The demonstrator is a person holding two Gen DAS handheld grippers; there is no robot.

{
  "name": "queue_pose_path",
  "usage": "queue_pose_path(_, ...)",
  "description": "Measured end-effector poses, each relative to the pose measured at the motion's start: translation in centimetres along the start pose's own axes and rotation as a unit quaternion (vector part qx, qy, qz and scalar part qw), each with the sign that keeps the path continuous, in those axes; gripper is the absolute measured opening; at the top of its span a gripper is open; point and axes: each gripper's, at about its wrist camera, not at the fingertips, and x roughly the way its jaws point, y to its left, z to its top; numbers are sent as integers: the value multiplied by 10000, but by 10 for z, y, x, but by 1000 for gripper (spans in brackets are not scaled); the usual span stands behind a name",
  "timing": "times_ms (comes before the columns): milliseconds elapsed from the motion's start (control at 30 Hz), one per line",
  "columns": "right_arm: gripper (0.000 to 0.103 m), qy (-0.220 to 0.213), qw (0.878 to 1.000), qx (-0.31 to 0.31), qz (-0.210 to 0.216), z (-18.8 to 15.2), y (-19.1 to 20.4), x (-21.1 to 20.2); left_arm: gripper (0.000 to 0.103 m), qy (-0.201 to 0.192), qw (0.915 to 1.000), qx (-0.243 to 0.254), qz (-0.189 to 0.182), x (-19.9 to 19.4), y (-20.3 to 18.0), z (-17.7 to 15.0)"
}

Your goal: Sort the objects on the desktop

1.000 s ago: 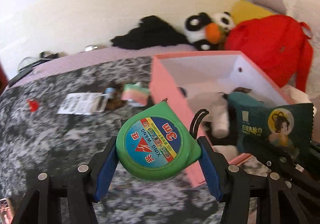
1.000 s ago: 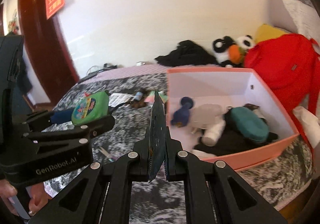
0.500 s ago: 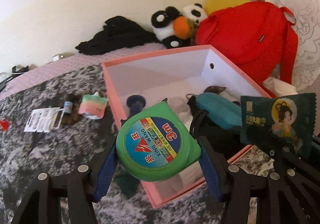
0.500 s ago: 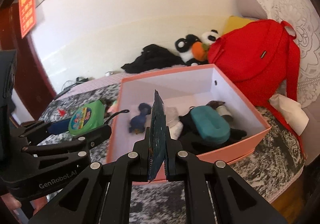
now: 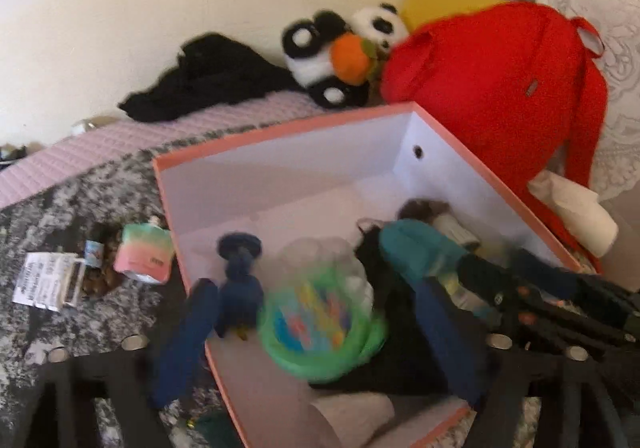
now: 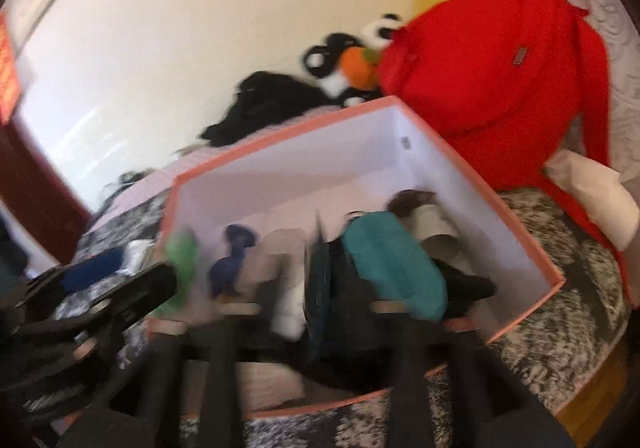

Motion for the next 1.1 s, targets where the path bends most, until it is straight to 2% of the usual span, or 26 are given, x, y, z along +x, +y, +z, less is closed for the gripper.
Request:
queue_pose_path(33,89,-98,9999,64,-9,1,-3,-2,93,-7,10000,-19,3,-1,1,1)
queue_pose_path(167,89,-248,9991,317,133,4,-17,-9,96,27,9998,-154,-100,-3,5,3)
queue_pose_path(467,89,-571,9974,392,184,1,-9,-28,96,-114,9998,-61,128,-30,-2,-12)
queue_pose_path(633,89,-833,9959,96,340,-7,23,-45,96,-264,9989,-211,329,-59,12,-26)
queue_pose_path(767,91,-1048,9925,-309,549,-14,61,-57,96,-333,9970,-377,587,-85,38,-41)
queue_pose_path(933,93,-1185,9846,-961,858,-31,118,-60,96,-359,9914,-615,1100,-115,85,-66)
queue_pose_path(1100,93,-947,9783,-1470,1110,-57,174,-45,96,-154,9809,-1033,1642,-129,146,-99)
